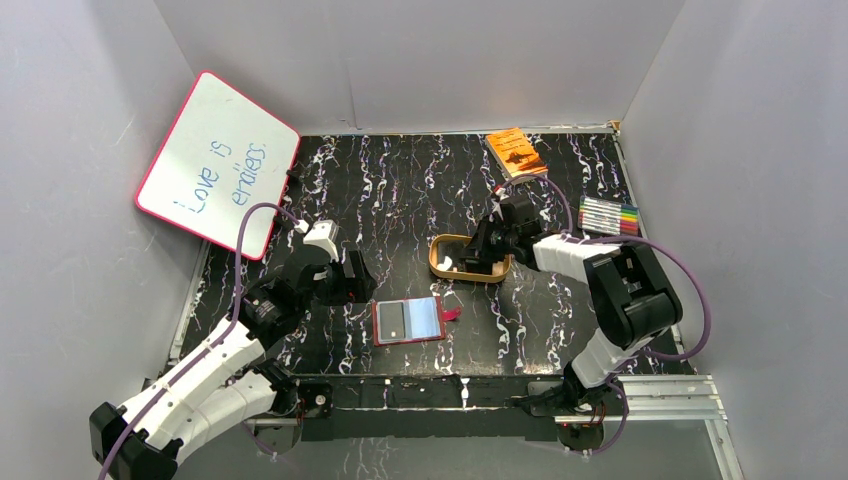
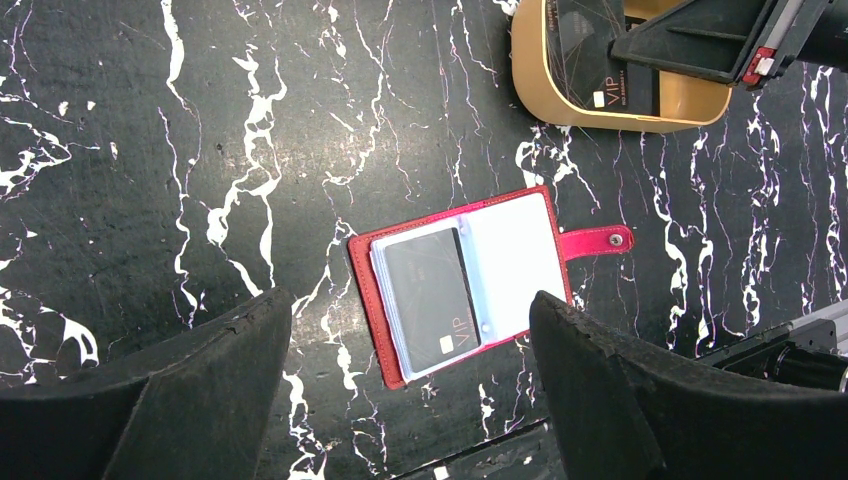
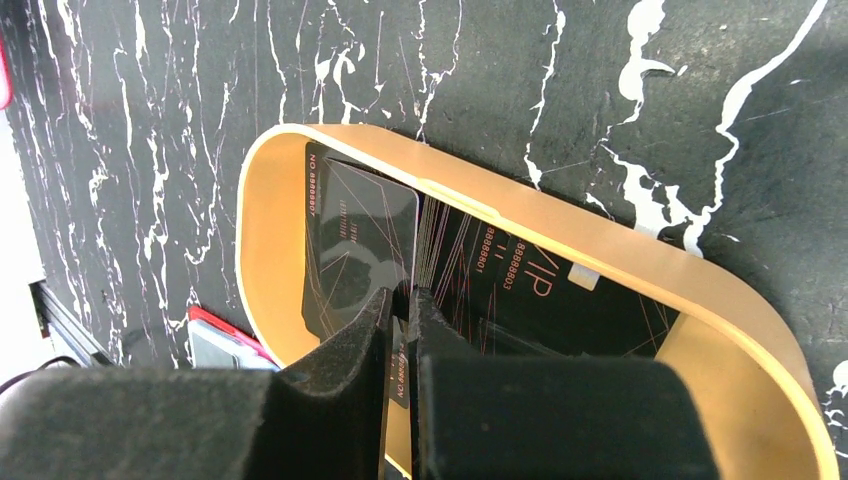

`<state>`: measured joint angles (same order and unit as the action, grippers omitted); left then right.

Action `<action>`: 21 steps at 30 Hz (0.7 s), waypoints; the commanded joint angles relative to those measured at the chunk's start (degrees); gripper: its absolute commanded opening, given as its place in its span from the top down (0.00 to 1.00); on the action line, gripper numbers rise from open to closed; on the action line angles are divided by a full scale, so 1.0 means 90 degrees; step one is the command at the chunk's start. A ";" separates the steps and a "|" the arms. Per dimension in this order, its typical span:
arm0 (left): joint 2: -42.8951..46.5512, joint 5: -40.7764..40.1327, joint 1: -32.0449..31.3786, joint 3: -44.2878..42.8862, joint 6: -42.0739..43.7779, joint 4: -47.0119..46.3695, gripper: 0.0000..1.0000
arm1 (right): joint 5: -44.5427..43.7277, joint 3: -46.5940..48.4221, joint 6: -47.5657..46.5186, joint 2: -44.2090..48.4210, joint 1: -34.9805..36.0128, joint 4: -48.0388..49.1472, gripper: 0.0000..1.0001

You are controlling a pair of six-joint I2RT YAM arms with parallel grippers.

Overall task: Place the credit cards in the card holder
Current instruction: Pick up the credit card from the storage box.

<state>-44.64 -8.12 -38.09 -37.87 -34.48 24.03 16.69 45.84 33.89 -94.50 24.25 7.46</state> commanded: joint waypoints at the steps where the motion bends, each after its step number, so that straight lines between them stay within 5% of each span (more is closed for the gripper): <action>1: 0.0011 0.0004 -0.0016 0.0049 0.0062 0.0025 0.15 | -0.0229 -0.0180 -0.0264 0.0199 -0.0063 -0.0270 0.89; 21: 0.0079 0.0004 -0.0016 0.0057 0.0062 0.0024 0.15 | -0.0021 -0.0370 -0.0159 0.1271 -0.0292 -0.0805 1.00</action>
<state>-44.64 -8.12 -38.09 -37.87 -34.48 24.05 16.16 42.28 32.99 -87.07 21.82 4.19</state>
